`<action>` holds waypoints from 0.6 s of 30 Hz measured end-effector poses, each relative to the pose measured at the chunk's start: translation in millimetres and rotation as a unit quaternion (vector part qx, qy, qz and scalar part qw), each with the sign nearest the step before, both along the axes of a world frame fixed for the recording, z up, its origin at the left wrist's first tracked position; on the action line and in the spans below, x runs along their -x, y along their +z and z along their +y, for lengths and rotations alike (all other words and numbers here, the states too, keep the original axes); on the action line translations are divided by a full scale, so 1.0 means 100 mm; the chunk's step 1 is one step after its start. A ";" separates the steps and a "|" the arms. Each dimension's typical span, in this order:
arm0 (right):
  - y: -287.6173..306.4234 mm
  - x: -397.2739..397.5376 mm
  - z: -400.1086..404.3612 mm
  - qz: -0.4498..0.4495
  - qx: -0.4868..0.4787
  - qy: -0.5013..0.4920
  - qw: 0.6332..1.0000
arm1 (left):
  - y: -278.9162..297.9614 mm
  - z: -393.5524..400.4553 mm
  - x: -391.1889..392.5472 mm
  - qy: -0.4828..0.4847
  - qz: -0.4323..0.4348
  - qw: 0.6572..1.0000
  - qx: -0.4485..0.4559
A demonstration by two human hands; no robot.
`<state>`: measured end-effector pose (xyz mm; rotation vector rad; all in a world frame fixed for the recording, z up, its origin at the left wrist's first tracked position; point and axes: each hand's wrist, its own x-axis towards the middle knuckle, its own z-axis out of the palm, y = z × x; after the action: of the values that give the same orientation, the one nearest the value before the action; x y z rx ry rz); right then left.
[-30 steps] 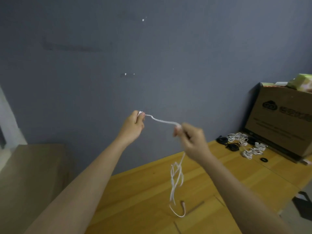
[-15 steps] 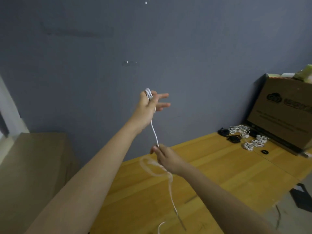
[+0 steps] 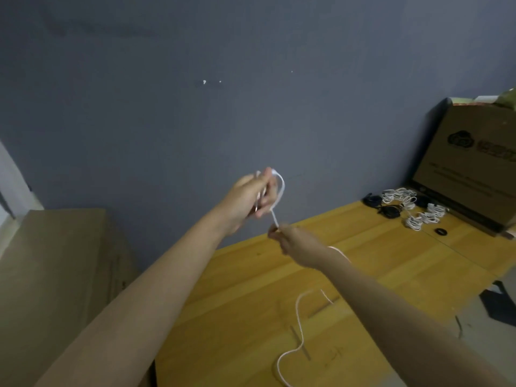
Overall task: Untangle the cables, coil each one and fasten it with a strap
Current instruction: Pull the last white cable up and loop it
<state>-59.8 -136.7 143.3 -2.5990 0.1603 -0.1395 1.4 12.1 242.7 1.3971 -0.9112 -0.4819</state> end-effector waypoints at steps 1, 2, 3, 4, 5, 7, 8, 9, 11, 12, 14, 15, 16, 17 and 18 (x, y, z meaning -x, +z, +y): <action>-0.10 0.04 0.13 0.012 -0.018 0.007 1.000 | 0.01 -0.07 -0.04 0.034 0.017 0.999 0.024; -0.18 0.08 0.23 0.016 -0.030 0.017 0.999 | 0.00 -0.14 -0.07 0.069 0.012 0.997 0.018; -0.23 0.14 0.32 0.011 -0.038 0.034 0.999 | -0.09 -0.19 -0.14 0.102 -0.026 0.994 -0.023; -0.26 0.20 0.37 0.002 -0.055 0.048 0.997 | -0.19 -0.22 -0.18 0.121 -0.092 0.985 -0.082; -0.27 0.26 0.41 -0.014 -0.087 0.057 0.995 | -0.32 -0.22 -0.24 0.127 -0.167 0.966 -0.152; -0.24 0.34 0.40 -0.056 -0.184 0.032 0.981 | -0.55 -0.13 -0.31 0.124 -0.302 0.901 -0.286; -0.23 0.37 0.36 -0.077 -0.239 0.001 0.968 | -0.64 -0.08 -0.33 0.119 -0.349 0.869 -0.329; -0.21 0.38 0.29 -0.096 -0.284 -0.032 0.953 | -0.70 -0.02 -0.34 0.108 -0.376 0.852 -0.348; -0.19 0.39 0.07 -0.135 -0.286 -0.083 0.945 | -0.73 0.08 -0.32 0.073 -0.388 0.839 -0.374; -0.18 0.40 -0.04 -0.152 -0.250 -0.092 0.952 | -0.73 0.12 -0.30 0.056 -0.377 0.837 -0.393; -0.10 0.41 -0.21 -0.189 -0.156 -0.082 0.966 | -0.72 0.18 -0.28 0.025 -0.353 0.830 -0.431; -0.05 0.40 -0.27 -0.219 -0.101 -0.073 0.968 | -0.71 0.20 -0.27 0.014 -0.351 0.826 -0.441; 0.01 0.37 -0.33 -0.251 -0.051 -0.061 0.965 | -0.69 0.20 -0.23 -0.003 -0.343 0.832 -0.435; 0.06 0.31 -0.36 -0.277 -0.019 -0.054 0.959 | -0.65 0.20 -0.19 -0.028 -0.313 0.857 -0.409; 0.11 0.26 -0.38 -0.292 -0.010 -0.058 0.955 | -0.60 0.19 -0.12 -0.053 -0.253 0.896 -0.360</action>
<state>-86.2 -174.3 154.4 -2.4098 0.0973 -0.9271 13.2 31.2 182.4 2.2258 -1.3071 -0.5810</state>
